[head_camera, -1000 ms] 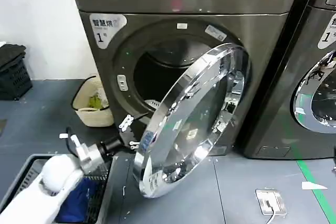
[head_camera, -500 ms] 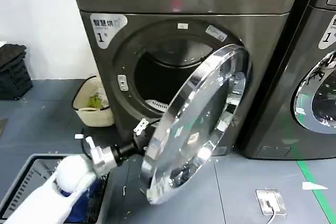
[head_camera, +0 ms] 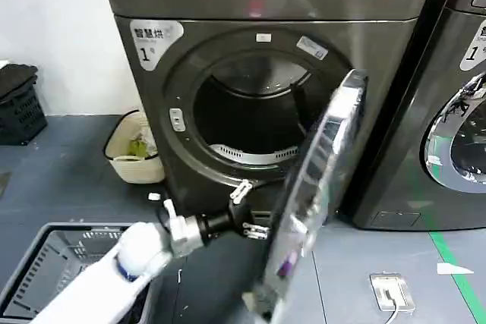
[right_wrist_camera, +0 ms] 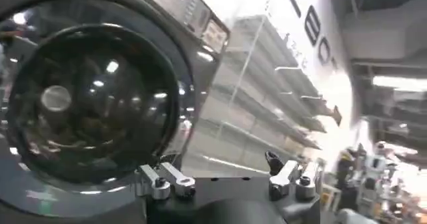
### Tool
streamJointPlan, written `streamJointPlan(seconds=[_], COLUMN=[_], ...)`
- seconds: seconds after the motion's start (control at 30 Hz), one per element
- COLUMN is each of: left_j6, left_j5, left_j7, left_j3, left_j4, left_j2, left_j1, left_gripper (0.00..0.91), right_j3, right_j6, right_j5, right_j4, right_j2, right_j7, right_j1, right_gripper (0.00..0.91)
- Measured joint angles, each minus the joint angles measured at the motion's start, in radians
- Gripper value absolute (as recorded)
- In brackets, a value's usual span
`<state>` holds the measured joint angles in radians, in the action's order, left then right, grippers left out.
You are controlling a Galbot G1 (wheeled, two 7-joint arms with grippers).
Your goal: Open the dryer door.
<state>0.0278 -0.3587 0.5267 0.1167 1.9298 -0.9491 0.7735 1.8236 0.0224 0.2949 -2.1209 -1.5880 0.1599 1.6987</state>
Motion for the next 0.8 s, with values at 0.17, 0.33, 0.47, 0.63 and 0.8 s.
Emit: streamJointPlan(seconds=[0.17,0.33,0.47,0.63,0.8], left_j6=[-0.011,-0.020,-0.025,-0.030,-0.037], left_j5=[0.010,0.020,0.023,0.024,0.021], left_j7=[-0.001,-0.005,-0.006,-0.008,-0.011], left_j3=[0.062,0.126,0.177,0.229,0.276], left_j4=[-0.020,-0.043,-0.068,-0.104,-0.145], left_j2=[-0.041,-0.088,-0.125,-0.170,-0.219], left_j1=[-0.042,-0.079,-0.107,-0.144,-0.188], left_gripper=[0.907,0.907,0.907,0.907,0.907], right_j3=[0.046,0.089,0.116,0.139,0.156], right_j6=[-0.001,0.000,0.001,0.002,0.005], right_j5=[0.000,0.000,-0.001,0.000,0.000], right_j4=[0.013,0.036,0.051,0.059,0.064], right_j2=[-0.003,-0.001,0.002,-0.002,-0.008], right_j7=[-0.012,-0.030,-0.036,-0.042,-0.047], right_j1=[0.003,0.003,-0.001,-0.001,0.004], right_gripper=[0.907,0.907,0.907,0.907,0.907])
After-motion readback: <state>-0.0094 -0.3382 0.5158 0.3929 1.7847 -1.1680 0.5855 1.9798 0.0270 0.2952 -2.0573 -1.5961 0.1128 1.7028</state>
